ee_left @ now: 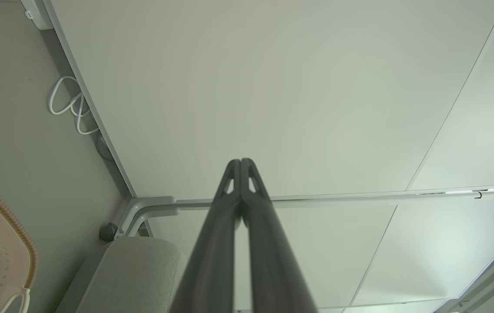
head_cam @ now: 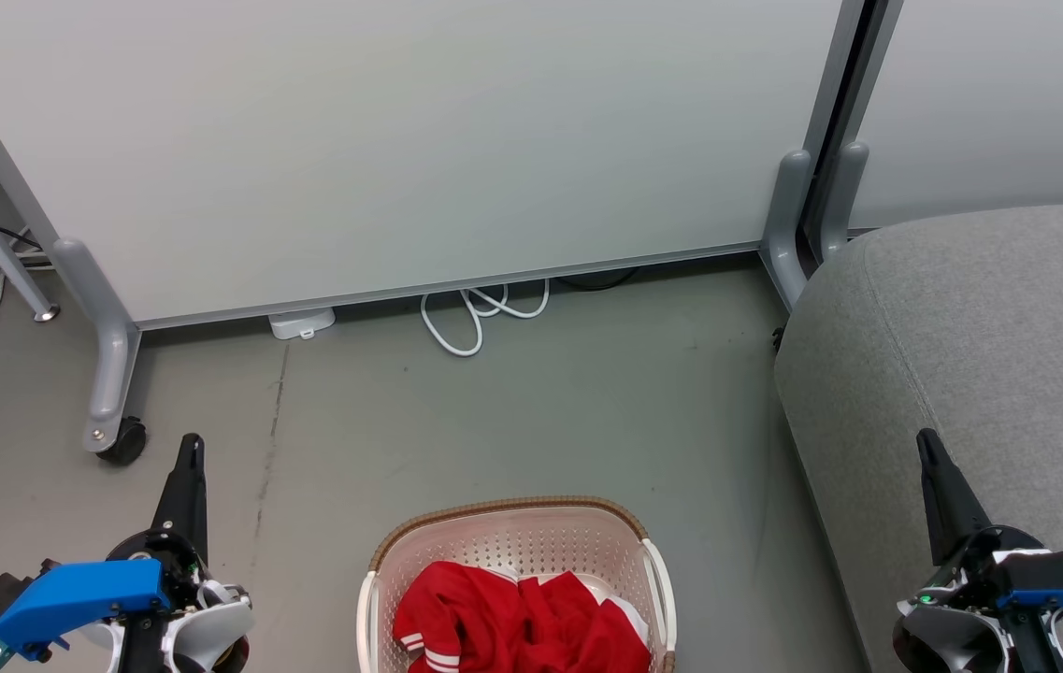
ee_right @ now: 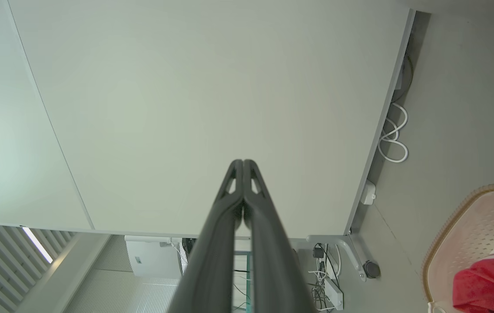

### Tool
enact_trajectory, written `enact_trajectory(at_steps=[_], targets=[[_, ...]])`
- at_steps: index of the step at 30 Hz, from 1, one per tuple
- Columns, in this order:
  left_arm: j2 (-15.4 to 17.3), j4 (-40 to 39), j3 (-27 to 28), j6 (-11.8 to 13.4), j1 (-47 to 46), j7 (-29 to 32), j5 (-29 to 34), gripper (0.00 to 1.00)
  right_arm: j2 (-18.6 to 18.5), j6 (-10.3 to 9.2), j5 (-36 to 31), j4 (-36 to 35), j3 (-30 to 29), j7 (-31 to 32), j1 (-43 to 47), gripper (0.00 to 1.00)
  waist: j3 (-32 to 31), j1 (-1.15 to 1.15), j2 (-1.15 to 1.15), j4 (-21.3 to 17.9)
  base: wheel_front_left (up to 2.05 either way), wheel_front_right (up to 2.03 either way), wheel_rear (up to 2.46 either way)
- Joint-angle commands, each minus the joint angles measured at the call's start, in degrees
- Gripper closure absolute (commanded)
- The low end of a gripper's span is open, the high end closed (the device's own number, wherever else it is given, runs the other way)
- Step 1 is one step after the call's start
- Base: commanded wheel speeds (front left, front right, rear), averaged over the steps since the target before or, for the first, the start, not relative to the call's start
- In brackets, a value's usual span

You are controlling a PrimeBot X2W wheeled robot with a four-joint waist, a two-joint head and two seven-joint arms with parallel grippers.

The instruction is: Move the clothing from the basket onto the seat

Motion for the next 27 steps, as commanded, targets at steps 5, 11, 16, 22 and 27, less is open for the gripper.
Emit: enact_trajectory(at_steps=[5, 11, 16, 22, 27], targets=[[-0.1, -0.3, 0.0, -0.2, -0.6, 0.1, -0.1, 1.00, -0.1, 0.19, 0.1, -0.1, 0.0, 0.1, -0.7, 1.00, 0.0, 0.00, 0.00, 0.0, 0.00, 0.00, 0.00], [-0.3, 2.1, -0.1, 0.0, 2.0, -0.1, 0.0, 0.00, 0.4, -0.02, 0.0, 1.9, 0.1, 0.0, 1.8, 0.00, 0.0, 0.00, 0.00, 0.0, 0.00, 0.00, 0.00], [-0.3, 1.9, -1.4, 0.0, 1.6, -1.6, 0.7, 0.00, 0.4, -0.01, -0.8, 1.4, 1.4, -1.5, 1.7, 0.00, 0.0, 0.00, 0.00, 0.0, 0.00, 0.00, 0.00], [-0.2, 1.7, -2.6, 0.5, 1.2, -3.3, 4.3, 0.00, 0.3, 0.00, -4.5, 1.4, 2.5, -3.2, 1.3, 0.00, 0.0, 0.00, 0.00, 0.0, 0.00, 0.00, 0.00], [-0.2, 0.8, -3.9, 1.4, 1.0, -4.6, 9.4, 0.00, 0.3, 0.00, -10.5, 1.1, 2.6, -4.6, 1.2, 0.00, 0.0, 0.00, 0.00, 0.2, 0.00, 0.00, 0.00]])
